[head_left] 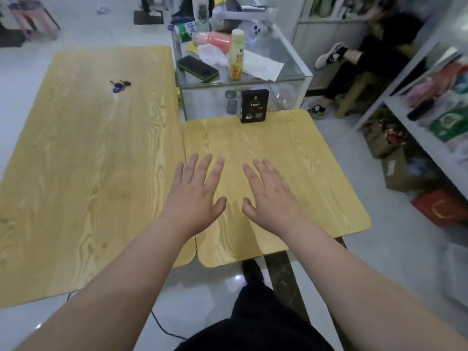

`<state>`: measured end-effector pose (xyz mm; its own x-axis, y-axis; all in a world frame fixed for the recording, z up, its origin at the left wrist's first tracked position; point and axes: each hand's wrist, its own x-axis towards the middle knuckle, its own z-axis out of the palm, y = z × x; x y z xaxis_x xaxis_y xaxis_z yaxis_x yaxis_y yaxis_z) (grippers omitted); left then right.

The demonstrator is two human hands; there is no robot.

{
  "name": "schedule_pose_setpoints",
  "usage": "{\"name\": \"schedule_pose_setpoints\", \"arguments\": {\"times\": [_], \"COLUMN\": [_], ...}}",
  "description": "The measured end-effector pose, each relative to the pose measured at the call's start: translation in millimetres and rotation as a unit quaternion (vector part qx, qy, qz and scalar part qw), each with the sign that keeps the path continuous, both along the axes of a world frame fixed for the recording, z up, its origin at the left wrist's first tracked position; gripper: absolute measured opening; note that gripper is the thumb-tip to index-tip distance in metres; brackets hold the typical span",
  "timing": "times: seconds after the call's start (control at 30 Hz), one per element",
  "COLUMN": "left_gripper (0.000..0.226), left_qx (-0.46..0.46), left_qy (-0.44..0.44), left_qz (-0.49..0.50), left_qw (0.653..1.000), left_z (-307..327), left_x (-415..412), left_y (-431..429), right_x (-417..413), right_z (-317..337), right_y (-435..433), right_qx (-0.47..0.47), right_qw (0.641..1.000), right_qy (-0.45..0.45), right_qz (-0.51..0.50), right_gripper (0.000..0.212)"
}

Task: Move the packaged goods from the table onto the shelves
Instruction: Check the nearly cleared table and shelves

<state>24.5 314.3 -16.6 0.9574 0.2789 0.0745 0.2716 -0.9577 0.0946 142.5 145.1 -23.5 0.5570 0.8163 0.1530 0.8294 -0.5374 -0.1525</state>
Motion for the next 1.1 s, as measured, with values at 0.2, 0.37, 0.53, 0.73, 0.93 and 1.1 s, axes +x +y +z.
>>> {"name": "schedule_pose_setpoints", "arguments": {"times": [0.2, 0.37, 0.53, 0.73, 0.93, 1.1], "left_gripper": [0.083, 0.083, 0.082, 0.081, 0.082, 0.083], "left_qx": [-0.013, -0.01, -0.028, -0.031, -0.04, -0.067], "left_qy": [0.049, 0.075, 0.107, 0.148, 0.171, 0.175], "left_qz": [0.008, 0.032, 0.069, 0.099, 0.136, 0.148], "left_qw": [0.999, 0.997, 0.991, 0.983, 0.975, 0.971], "left_z": [-22, -44, -61, -68, -75, -85], "left_x": [102, 191, 255, 288, 301, 286], "left_y": [8, 25, 44, 64, 88, 90], "right_x": [110, 224, 324, 416, 440, 424], "right_z": [-27, -50, -66, -84, -104, -112], "right_y": [17, 55, 110, 178, 198, 190], "right_qx": [-0.009, -0.029, -0.068, -0.091, -0.116, -0.07], "right_qw": [1.0, 0.998, 0.991, 0.987, 0.989, 0.978], "right_qy": [0.026, 0.061, 0.112, 0.124, 0.058, 0.195], "right_qz": [-0.007, 0.003, -0.014, -0.055, -0.074, -0.032], "right_gripper": [0.074, 0.074, 0.079, 0.087, 0.067, 0.039]}}
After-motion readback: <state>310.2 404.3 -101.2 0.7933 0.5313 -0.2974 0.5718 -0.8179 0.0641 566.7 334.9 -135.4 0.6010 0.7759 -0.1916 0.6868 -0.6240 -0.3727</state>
